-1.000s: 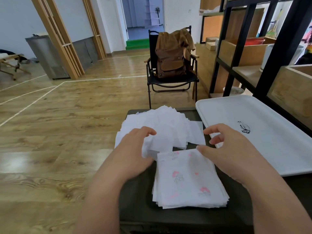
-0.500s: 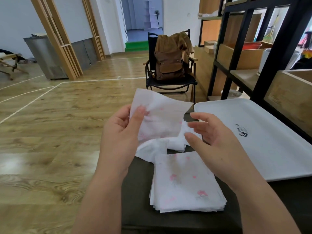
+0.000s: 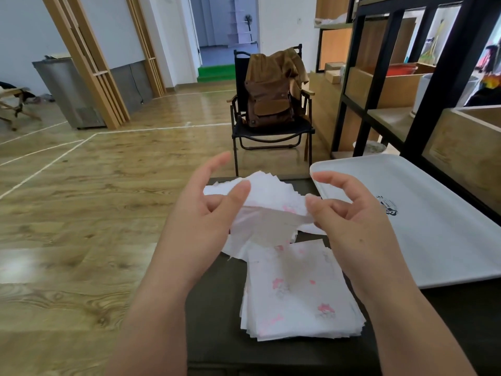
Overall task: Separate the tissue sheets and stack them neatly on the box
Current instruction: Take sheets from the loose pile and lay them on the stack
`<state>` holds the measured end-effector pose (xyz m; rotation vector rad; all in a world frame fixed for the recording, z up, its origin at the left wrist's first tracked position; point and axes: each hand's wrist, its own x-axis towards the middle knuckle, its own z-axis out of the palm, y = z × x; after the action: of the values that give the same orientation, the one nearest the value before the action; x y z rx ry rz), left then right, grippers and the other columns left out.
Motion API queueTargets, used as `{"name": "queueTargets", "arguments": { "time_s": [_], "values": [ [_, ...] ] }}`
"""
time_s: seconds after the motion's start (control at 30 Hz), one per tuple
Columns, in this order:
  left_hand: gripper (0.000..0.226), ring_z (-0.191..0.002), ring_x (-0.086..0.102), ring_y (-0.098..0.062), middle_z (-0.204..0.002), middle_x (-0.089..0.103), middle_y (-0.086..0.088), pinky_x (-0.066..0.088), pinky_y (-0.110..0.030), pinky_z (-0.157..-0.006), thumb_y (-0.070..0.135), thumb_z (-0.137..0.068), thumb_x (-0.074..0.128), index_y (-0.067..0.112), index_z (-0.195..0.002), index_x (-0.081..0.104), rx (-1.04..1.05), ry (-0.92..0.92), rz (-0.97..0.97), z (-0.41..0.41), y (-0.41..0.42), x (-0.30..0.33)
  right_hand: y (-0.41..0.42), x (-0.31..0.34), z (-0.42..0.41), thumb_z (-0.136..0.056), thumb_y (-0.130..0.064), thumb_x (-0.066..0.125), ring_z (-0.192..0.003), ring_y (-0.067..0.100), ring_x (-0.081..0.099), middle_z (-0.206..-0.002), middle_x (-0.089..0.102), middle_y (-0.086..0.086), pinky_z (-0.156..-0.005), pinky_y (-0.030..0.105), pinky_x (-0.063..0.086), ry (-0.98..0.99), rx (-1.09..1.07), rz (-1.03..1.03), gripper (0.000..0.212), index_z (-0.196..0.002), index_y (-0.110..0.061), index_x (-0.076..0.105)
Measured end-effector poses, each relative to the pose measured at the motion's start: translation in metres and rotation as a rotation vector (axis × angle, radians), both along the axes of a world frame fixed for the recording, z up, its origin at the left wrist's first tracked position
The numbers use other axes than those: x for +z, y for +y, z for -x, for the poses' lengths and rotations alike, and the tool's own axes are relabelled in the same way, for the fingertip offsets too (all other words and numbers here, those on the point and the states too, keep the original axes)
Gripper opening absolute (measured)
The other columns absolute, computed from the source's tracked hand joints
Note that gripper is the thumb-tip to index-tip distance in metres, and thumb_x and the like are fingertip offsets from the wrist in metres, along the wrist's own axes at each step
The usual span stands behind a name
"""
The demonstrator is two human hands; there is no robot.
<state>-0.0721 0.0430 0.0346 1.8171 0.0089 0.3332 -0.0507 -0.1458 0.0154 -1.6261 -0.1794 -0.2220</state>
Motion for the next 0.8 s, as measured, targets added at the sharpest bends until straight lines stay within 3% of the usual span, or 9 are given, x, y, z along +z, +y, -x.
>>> {"name": "queueTargets", "arguments": {
  "time_s": [0.07,0.17,0.23,0.37,0.43,0.5,0.6,0.7,0.8],
  "values": [
    [0.032,-0.063,0.062,-0.014,-0.069,0.065,-0.003,0.051,-0.017,-0.066,0.047,-0.080,0.073,0.055,-0.111,0.065,-0.055,-0.035,-0.097,0.003,0.002,0.004,-0.002,0.001,-0.001,-0.093,-0.028,0.062,-0.076,0.002,0.064,-0.074,0.072,-0.010,-0.053,0.005,0.045,-0.031,0.007,-0.016,0.016,-0.098,-0.044,0.063],
    [0.025,-0.050,0.055,0.002,-0.063,0.060,0.018,0.041,-0.005,-0.056,0.022,-0.081,0.078,0.041,-0.097,0.076,-0.037,-0.064,-0.141,0.004,0.002,0.005,-0.002,0.002,-0.001,-0.085,-0.029,0.067,-0.078,0.004,0.066,-0.082,0.072,-0.008,-0.064,0.011,0.052,-0.056,0.093,-0.003,0.014,-0.096,-0.038,0.069],
    [0.026,-0.049,0.051,0.001,-0.063,0.062,0.013,0.041,-0.008,-0.055,0.016,-0.082,0.078,0.040,-0.092,0.077,0.003,-0.077,-0.166,0.004,0.001,0.004,-0.001,0.001,-0.001,-0.080,-0.029,0.072,-0.083,0.006,0.068,-0.087,0.072,-0.013,-0.071,0.017,0.056,-0.055,0.129,0.039,0.019,-0.097,-0.036,0.072],
    [0.029,-0.072,0.059,-0.029,-0.087,0.070,-0.011,0.054,-0.033,-0.067,0.020,-0.082,0.077,0.048,-0.090,0.075,0.042,-0.110,-0.210,0.002,0.000,0.001,0.001,-0.003,-0.001,-0.077,-0.024,0.078,-0.083,0.004,0.066,-0.087,0.070,-0.018,-0.074,0.015,0.052,-0.093,0.085,0.209,0.026,-0.098,-0.038,0.073],
    [0.027,-0.059,0.053,-0.018,-0.076,0.070,0.002,0.045,-0.019,-0.052,0.023,-0.079,0.079,0.048,-0.088,0.075,0.059,-0.132,-0.231,0.002,0.001,0.000,0.002,-0.004,0.000,-0.077,-0.024,0.078,-0.083,0.005,0.066,-0.088,0.069,-0.017,-0.072,0.011,0.051,-0.108,0.074,0.279,0.027,-0.099,-0.039,0.072],
    [0.027,-0.051,0.046,-0.003,-0.070,0.066,0.014,0.039,-0.010,-0.051,0.024,-0.075,0.081,0.048,-0.087,0.075,0.067,-0.132,-0.288,0.003,0.001,0.000,0.002,-0.007,-0.001,-0.079,-0.026,0.077,-0.083,0.004,0.065,-0.088,0.068,-0.019,-0.069,0.011,0.050,-0.126,0.047,0.334,0.022,-0.094,-0.041,0.071],
    [0.022,-0.059,0.046,-0.002,-0.074,0.060,0.023,0.038,-0.009,-0.058,0.028,-0.076,0.081,0.048,-0.084,0.075,0.121,-0.160,-0.376,0.004,0.005,0.000,0.001,-0.008,-0.002,-0.084,-0.033,0.071,-0.084,0.003,0.061,-0.086,0.065,-0.021,-0.071,0.020,0.051,-0.186,-0.021,0.373,0.010,-0.089,-0.041,0.071],
    [0.016,-0.065,0.047,0.000,-0.084,0.055,0.026,0.037,-0.007,-0.061,0.038,-0.075,0.080,0.051,-0.081,0.073,0.209,-0.219,-0.399,0.004,0.008,0.003,0.001,-0.003,-0.003,-0.083,-0.045,0.062,-0.095,-0.004,0.053,-0.094,0.057,-0.022,-0.077,0.015,0.046,-0.250,-0.083,0.356,0.006,-0.088,-0.045,0.065],
    [0.014,-0.078,0.059,0.003,-0.095,0.061,0.026,0.043,-0.010,-0.067,0.036,-0.081,0.078,0.048,-0.080,0.070,0.167,-0.275,-0.322,0.006,0.006,0.011,0.000,0.006,0.001,-0.086,-0.049,0.059,-0.099,-0.007,0.055,-0.093,0.061,-0.023,-0.072,0.020,0.055,-0.279,-0.078,0.265,0.004,-0.086,-0.045,0.061]
  ]
}}
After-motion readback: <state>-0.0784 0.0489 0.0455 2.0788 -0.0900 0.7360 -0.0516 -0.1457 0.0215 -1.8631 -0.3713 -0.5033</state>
